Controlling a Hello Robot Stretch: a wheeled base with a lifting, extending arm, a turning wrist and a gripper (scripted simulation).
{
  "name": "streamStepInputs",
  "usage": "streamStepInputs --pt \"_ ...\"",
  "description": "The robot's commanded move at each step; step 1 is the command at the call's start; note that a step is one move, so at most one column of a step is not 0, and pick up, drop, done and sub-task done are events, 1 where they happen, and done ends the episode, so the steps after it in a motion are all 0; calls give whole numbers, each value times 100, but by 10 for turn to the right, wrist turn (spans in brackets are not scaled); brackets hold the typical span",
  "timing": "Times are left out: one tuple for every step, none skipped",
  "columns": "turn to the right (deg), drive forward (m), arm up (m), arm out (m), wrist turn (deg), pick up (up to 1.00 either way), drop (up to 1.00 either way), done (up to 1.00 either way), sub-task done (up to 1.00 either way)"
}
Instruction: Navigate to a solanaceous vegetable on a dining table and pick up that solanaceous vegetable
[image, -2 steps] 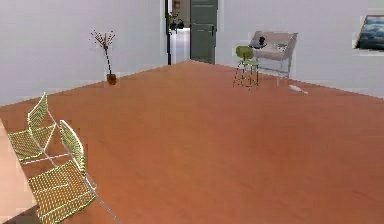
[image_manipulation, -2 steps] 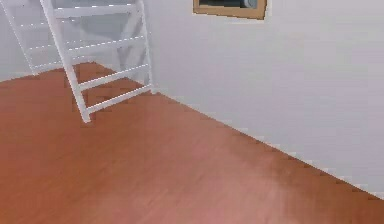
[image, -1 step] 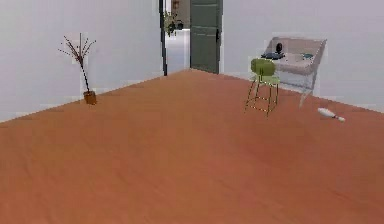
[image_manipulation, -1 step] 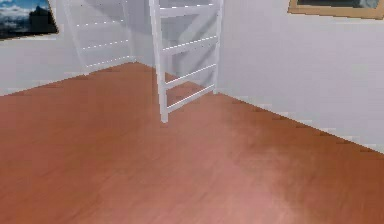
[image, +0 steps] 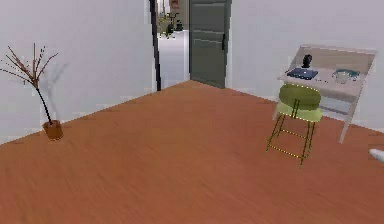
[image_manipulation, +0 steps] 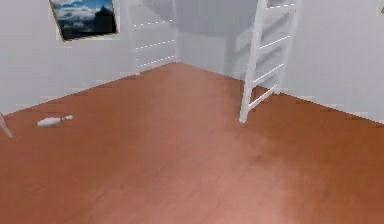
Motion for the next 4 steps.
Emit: streamStepInputs --pt "-30 0 0 0 0 0 0 0 0" --pt "0 100 0 0 0 0 0 0 0" --pt "0 100 0 0 0 0 0 0 0" --pt "0 100 0 0 0 0 0 0 0"
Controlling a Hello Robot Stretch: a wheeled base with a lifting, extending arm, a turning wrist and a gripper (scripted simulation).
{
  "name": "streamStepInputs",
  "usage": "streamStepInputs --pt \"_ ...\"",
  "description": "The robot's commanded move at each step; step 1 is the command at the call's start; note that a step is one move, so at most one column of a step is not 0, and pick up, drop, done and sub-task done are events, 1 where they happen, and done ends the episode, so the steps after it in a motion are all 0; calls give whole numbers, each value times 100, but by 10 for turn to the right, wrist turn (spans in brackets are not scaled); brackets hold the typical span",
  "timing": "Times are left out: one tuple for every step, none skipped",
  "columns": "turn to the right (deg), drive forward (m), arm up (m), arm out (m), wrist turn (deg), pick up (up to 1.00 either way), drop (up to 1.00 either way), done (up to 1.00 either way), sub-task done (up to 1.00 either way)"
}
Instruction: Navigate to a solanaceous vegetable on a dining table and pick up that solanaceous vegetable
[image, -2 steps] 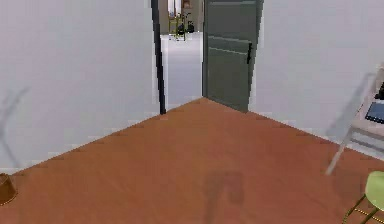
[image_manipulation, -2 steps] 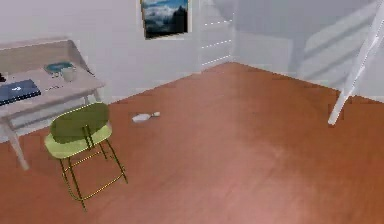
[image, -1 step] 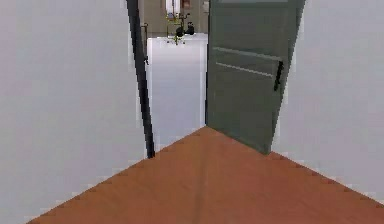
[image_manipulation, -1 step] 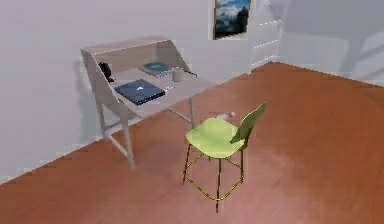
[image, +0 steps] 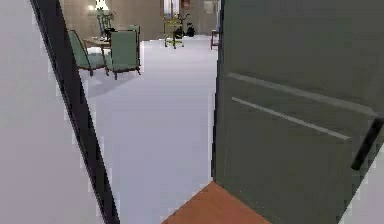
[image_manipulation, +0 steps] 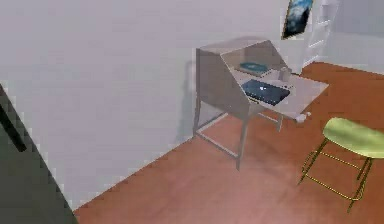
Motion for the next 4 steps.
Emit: streamStepInputs --pt "0 95 0 0 0 0 0 0 0" --pt "-390 0 0 0 0 0 0 0 0" --pt "0 30 0 0 0 0 0 0 0" --pt "-120 0 0 0 0 0 0 0 0"
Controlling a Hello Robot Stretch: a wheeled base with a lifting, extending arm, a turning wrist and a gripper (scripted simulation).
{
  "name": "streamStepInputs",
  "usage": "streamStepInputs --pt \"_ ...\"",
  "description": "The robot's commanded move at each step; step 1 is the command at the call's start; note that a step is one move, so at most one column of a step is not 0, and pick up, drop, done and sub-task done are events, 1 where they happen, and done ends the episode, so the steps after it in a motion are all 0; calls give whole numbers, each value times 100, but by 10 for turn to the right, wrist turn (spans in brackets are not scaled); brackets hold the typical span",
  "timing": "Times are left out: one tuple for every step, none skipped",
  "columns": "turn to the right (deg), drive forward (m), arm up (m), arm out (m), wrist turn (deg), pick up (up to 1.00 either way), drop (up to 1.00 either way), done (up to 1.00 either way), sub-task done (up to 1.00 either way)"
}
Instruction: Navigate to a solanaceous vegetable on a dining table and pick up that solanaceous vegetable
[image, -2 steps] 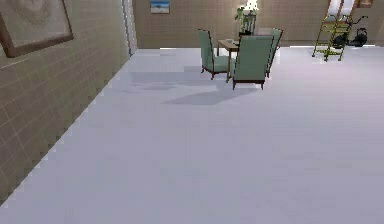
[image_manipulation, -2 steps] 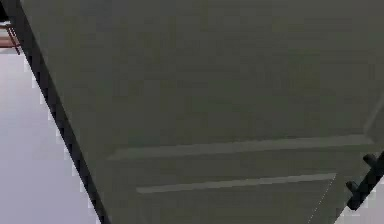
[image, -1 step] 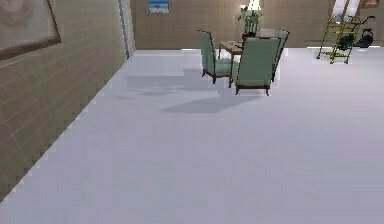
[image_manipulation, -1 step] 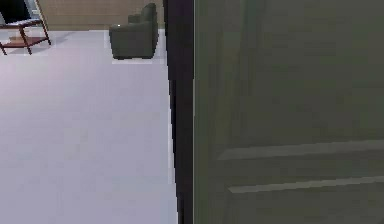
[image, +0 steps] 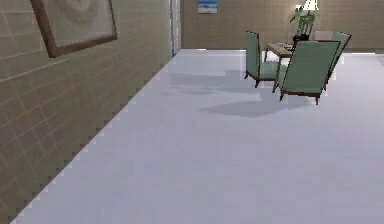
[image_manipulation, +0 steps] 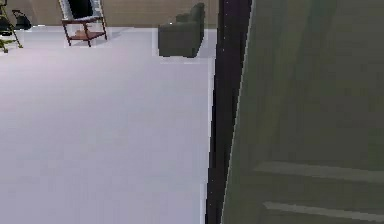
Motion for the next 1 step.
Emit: streamStepInputs --pt "0 100 0 0 0 0 0 0 0"
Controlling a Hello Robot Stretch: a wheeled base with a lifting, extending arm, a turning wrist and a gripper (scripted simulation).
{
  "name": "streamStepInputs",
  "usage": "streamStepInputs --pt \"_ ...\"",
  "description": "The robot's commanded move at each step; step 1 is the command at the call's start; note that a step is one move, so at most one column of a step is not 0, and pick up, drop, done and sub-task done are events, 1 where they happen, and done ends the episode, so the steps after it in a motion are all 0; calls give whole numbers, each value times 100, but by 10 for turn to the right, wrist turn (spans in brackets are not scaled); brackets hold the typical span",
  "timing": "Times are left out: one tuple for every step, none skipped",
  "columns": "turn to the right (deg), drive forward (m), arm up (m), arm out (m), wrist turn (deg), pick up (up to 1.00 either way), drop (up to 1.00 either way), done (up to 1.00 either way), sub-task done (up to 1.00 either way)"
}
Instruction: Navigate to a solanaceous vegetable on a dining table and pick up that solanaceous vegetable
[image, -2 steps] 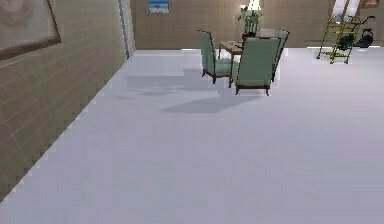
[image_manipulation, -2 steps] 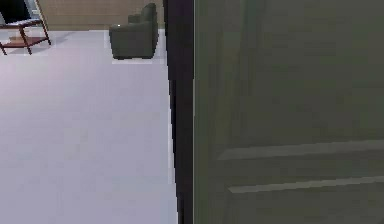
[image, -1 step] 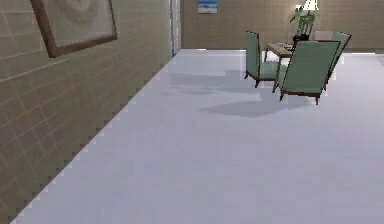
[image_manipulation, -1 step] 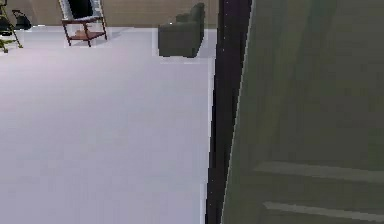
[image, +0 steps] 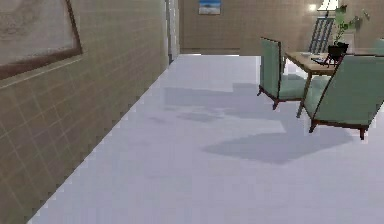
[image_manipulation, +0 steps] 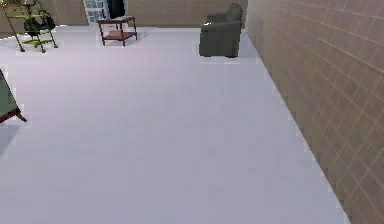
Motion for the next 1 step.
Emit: streamStepInputs --pt "0 100 0 0 0 0 0 0 0"
